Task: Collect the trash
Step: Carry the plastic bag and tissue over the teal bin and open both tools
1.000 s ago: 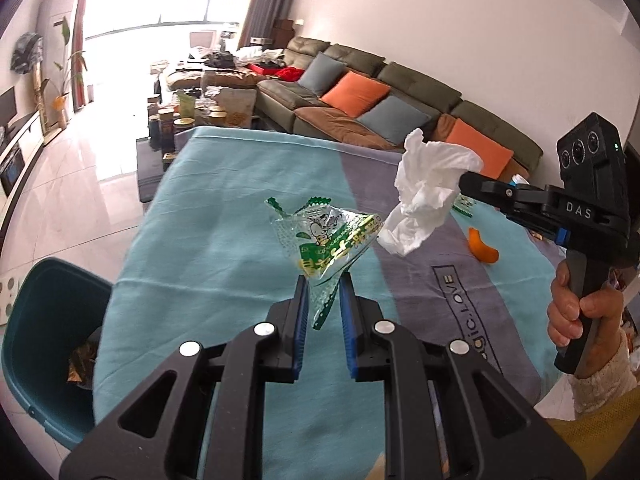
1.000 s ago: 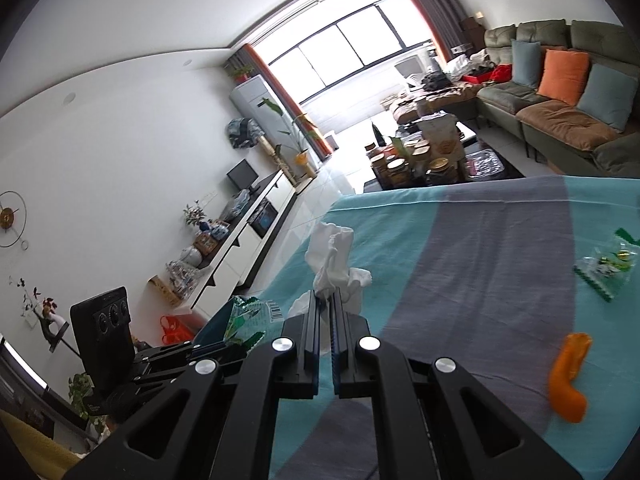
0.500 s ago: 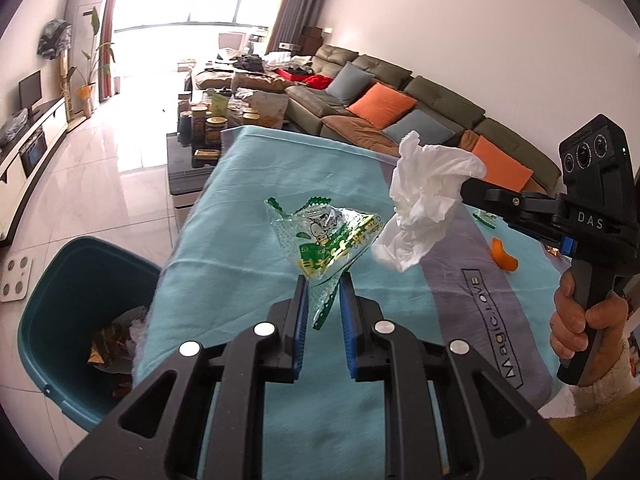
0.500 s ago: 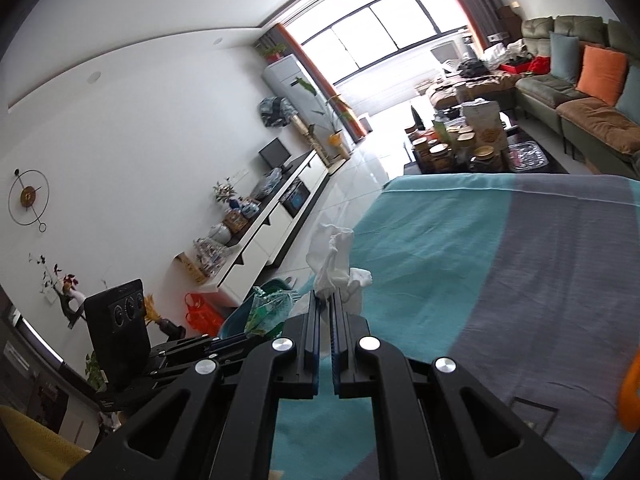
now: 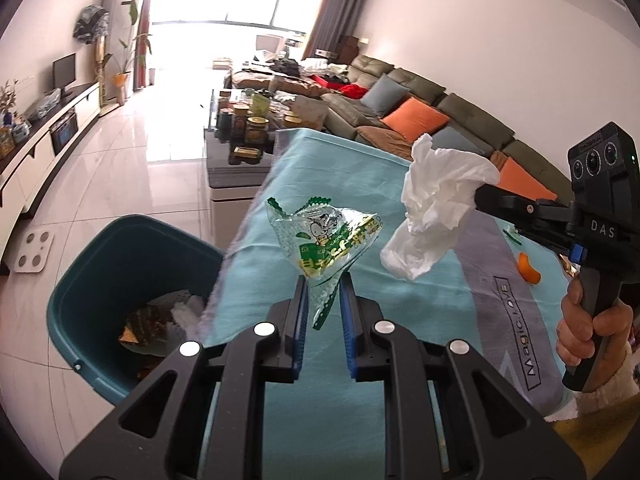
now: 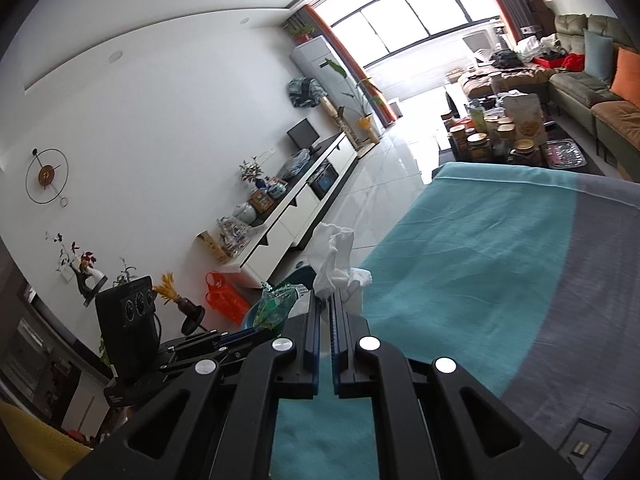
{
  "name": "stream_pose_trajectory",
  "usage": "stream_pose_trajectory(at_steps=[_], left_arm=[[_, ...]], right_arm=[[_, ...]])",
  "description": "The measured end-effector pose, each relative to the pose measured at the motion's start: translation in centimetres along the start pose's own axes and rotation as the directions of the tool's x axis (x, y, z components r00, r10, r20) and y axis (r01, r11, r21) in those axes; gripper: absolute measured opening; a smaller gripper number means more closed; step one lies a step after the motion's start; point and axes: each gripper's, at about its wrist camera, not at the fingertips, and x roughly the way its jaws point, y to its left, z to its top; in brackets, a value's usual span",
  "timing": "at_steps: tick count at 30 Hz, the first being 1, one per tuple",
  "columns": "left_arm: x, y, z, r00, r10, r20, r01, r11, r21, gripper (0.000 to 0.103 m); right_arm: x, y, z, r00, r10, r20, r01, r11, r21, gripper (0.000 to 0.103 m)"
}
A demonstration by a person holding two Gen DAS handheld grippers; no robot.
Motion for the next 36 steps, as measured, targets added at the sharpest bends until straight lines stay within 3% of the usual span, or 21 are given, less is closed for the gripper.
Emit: stream_pose_trajectory(at_steps=[19,36], left_arm=[[-2.7,5.3,-0.2,0.992,0.123,0.034,-0.119,0.989,-0.085,0.016],[-2.9,8.8,-0.6,0.980,0.196,0.020,-0.191,0.971,-0.141,0.016]], right_arm=[[5.8,2.7,1.3,0.993,0.099,-0.071,-0.102,0.994,-0.044,0.004],[10.6,4.4,1.6,0.982,0.122,-0.146,-0.132,0.989,-0.062,0.004]])
